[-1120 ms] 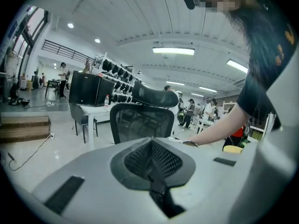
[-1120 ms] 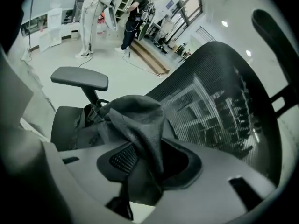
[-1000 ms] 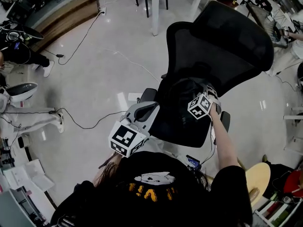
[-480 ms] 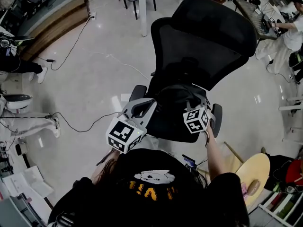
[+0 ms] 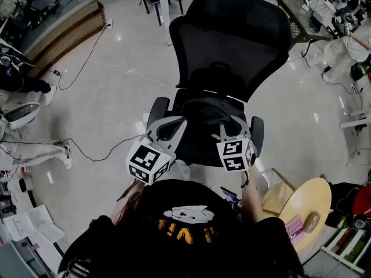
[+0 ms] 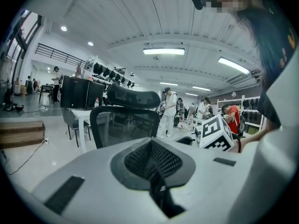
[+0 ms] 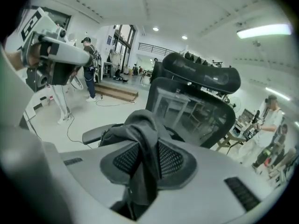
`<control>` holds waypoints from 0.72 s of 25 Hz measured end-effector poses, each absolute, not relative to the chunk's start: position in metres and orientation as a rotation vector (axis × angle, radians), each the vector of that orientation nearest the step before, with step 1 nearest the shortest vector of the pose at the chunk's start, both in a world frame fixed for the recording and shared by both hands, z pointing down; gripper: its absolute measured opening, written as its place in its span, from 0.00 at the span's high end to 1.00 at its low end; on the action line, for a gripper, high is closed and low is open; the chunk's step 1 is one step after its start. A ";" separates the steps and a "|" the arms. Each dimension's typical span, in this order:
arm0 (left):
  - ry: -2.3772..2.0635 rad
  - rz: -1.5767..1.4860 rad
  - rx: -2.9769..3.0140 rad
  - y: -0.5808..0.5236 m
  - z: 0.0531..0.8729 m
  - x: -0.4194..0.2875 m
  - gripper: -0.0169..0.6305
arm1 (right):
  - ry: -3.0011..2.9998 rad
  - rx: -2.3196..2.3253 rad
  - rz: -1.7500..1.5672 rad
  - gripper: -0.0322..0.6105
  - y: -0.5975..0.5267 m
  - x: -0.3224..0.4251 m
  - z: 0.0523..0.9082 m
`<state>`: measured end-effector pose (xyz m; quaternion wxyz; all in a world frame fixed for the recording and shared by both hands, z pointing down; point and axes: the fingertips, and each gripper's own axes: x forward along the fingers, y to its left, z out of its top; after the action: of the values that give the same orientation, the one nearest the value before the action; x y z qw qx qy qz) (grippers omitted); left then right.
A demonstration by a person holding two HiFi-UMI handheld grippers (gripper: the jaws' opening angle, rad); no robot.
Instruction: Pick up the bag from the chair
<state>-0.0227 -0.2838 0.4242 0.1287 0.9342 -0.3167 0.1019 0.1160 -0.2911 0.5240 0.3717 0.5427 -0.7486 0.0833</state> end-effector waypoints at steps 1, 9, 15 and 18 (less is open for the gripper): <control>-0.926 0.296 2.717 -0.279 0.423 -0.019 0.96 | -1.930 1.399 0.210 0.81 -0.285 0.115 0.516; -0.998 0.275 2.700 -0.233 0.413 0.004 0.96 | -1.992 1.423 0.208 0.81 -0.225 0.127 0.478; -1.069 0.264 2.691 -0.186 0.409 0.015 0.96 | -2.007 1.407 0.190 0.82 -0.172 0.142 0.475; -1.098 0.261 2.686 -0.155 0.407 0.023 0.96 | -2.008 1.398 0.177 0.82 -0.145 0.152 0.476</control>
<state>0.0227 -0.1548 0.4069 0.1140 0.9159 -0.3744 0.0889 0.1516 -0.1445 0.4759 0.3374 0.5364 -0.7706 0.0679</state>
